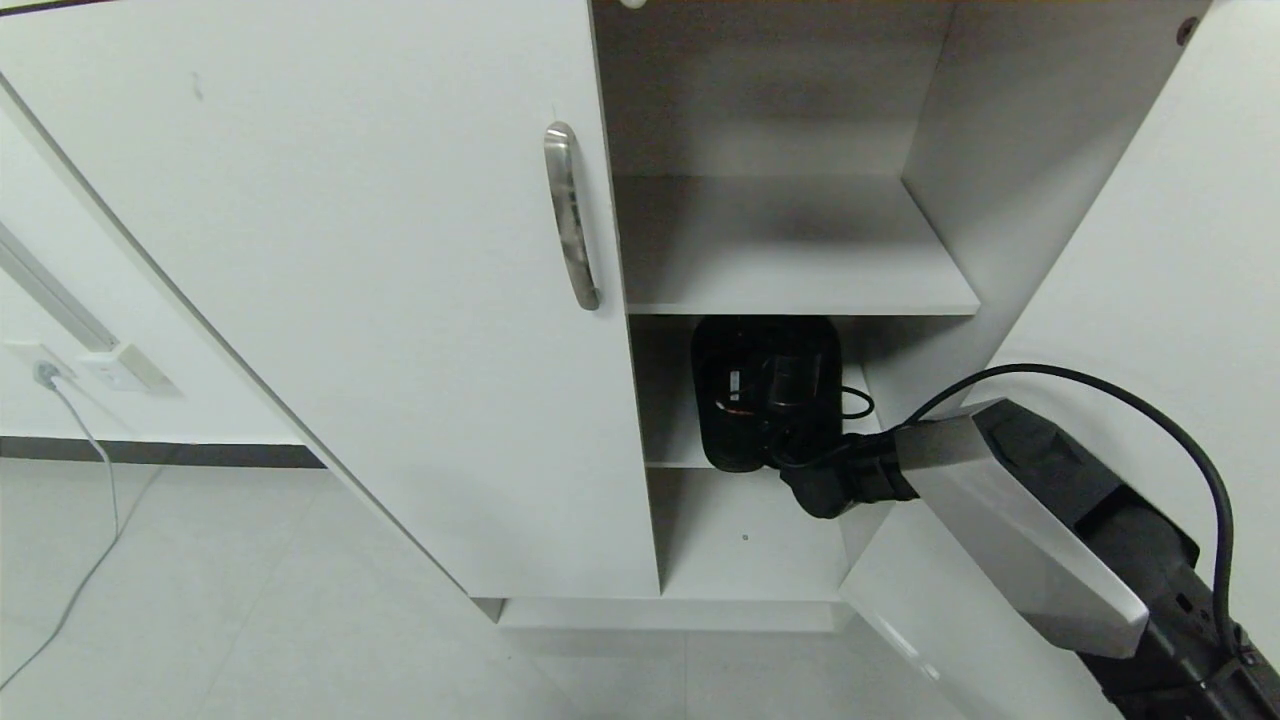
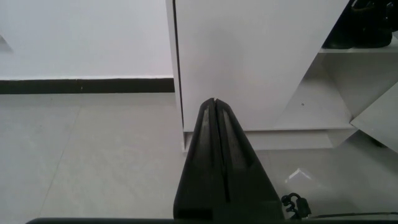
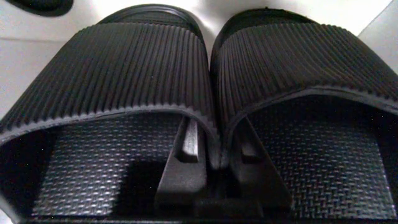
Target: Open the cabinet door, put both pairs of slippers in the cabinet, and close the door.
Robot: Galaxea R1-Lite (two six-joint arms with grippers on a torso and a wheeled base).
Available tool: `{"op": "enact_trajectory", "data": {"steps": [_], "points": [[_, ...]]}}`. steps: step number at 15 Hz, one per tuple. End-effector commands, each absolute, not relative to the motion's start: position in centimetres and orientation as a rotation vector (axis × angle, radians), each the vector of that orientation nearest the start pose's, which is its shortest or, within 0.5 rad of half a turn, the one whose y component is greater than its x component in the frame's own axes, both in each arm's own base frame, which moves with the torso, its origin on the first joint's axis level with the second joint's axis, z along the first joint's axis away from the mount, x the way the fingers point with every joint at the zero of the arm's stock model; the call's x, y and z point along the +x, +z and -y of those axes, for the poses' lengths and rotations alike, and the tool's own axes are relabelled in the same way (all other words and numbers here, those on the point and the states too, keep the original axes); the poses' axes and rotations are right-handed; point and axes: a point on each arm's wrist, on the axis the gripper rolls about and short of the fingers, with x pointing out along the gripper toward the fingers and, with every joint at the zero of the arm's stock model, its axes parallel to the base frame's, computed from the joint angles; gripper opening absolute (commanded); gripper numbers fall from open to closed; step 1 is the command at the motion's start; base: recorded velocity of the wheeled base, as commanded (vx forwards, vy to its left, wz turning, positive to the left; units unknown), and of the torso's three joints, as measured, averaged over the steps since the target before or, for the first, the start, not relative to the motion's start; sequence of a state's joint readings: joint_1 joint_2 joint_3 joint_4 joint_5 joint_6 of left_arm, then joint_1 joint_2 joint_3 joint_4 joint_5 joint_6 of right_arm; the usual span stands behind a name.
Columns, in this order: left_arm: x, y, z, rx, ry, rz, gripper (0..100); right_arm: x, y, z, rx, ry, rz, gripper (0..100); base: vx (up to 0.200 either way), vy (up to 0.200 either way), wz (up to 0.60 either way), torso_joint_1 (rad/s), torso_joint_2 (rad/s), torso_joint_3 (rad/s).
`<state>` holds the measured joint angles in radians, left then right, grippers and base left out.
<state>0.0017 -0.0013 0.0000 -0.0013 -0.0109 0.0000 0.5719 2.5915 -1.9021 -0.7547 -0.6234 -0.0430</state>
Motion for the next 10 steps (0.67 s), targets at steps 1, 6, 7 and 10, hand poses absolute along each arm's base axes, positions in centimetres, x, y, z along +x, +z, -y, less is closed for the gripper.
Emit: {"op": "enact_trajectory", "data": {"steps": [1, 6, 7, 10], "points": [[-2.28, 7.56, 0.03, 0.000, -0.008, 0.002, 0, 45.93, 10.90, -28.01, -0.007, -0.053, 0.053, 0, 0.000, 0.000, 0.00, 0.000, 0.00, 0.000], [-2.28, 7.56, 0.03, 0.000, -0.009, 0.002, 0, 45.98, 10.39, -28.05, -0.014, -0.053, 0.043, 0, 0.000, 0.000, 0.00, 0.000, 0.00, 0.000], [-2.28, 7.56, 0.03, 0.000, -0.008, 0.002, 0, 45.98, 10.39, -28.05, -0.014, -0.053, 0.043, 0, 0.000, 0.000, 0.00, 0.000, 0.00, 0.000], [-2.28, 7.56, 0.03, 0.000, -0.009, 0.002, 0, 46.03, 10.36, -27.98, -0.016, -0.055, 0.041, 0, 0.000, 0.000, 0.00, 0.000, 0.00, 0.000]]}}
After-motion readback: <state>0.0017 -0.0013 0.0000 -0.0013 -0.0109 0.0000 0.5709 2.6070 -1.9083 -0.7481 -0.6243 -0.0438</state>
